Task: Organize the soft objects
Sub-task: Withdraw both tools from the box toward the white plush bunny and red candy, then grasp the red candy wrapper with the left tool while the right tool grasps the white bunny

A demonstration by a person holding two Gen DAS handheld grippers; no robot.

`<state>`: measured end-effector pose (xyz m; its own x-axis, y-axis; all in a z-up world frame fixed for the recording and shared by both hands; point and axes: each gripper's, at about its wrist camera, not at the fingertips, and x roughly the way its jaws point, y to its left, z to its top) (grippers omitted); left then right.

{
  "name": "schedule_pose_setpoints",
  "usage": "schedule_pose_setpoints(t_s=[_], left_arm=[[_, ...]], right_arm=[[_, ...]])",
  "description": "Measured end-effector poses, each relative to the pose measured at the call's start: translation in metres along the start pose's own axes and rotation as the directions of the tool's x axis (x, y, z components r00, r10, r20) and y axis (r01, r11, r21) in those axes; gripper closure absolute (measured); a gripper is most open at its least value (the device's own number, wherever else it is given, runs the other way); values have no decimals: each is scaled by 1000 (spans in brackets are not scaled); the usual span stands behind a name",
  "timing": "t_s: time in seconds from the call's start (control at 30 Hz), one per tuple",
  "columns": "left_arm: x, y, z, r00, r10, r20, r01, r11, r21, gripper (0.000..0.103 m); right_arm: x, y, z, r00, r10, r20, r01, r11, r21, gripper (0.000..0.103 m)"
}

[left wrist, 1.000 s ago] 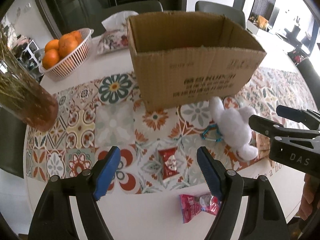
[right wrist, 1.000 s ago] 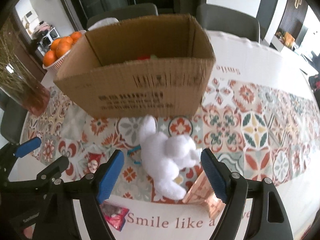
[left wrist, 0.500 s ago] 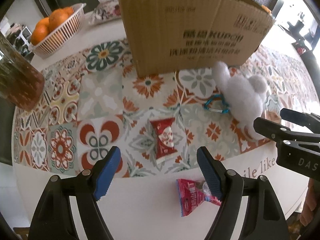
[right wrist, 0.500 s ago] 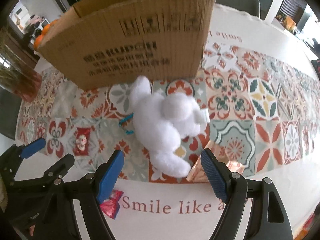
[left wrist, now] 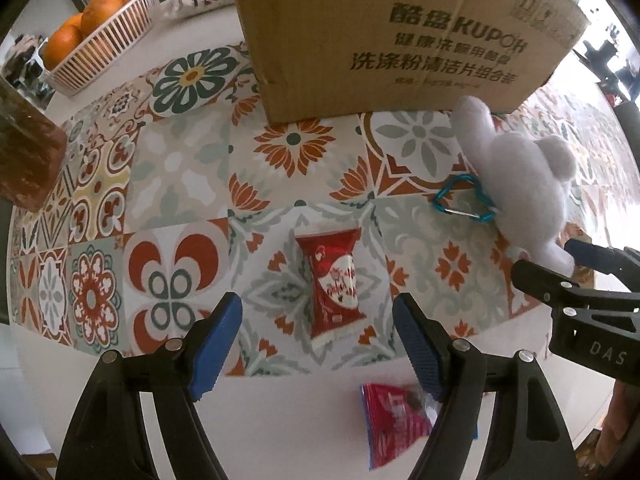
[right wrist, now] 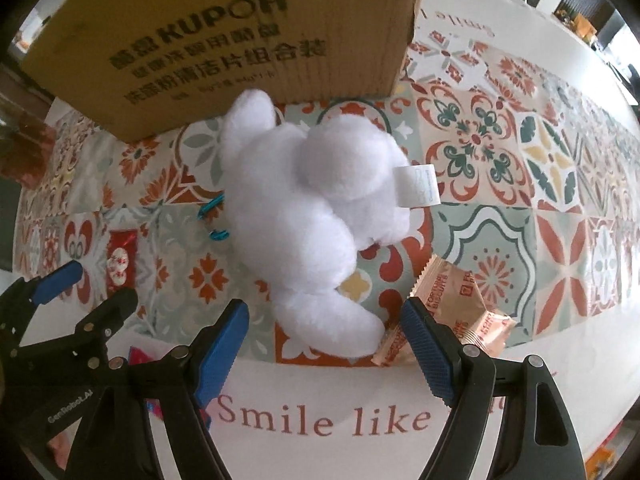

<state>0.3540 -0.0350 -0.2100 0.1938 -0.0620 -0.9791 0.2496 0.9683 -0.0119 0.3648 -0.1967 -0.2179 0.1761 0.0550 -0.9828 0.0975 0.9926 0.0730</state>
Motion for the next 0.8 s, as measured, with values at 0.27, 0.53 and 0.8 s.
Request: schedule_pose_setpoints(t_s=[0.27, 0.53, 0.8], left_arm=[[18, 0, 12, 999, 8, -31, -9, 1000, -23, 38], [21, -1, 22, 1000, -1, -9, 1, 1000, -30, 58], [20, -1, 20, 998, -55, -1, 55, 998, -29, 81]], right_arm=[[11, 3, 7, 1000, -21, 2, 21, 1000, -6, 40], [18, 22, 11, 1000, 13, -1, -13, 1000, -8, 67], [5, 18, 0, 997, 69, 40, -69, 998, 6, 76]])
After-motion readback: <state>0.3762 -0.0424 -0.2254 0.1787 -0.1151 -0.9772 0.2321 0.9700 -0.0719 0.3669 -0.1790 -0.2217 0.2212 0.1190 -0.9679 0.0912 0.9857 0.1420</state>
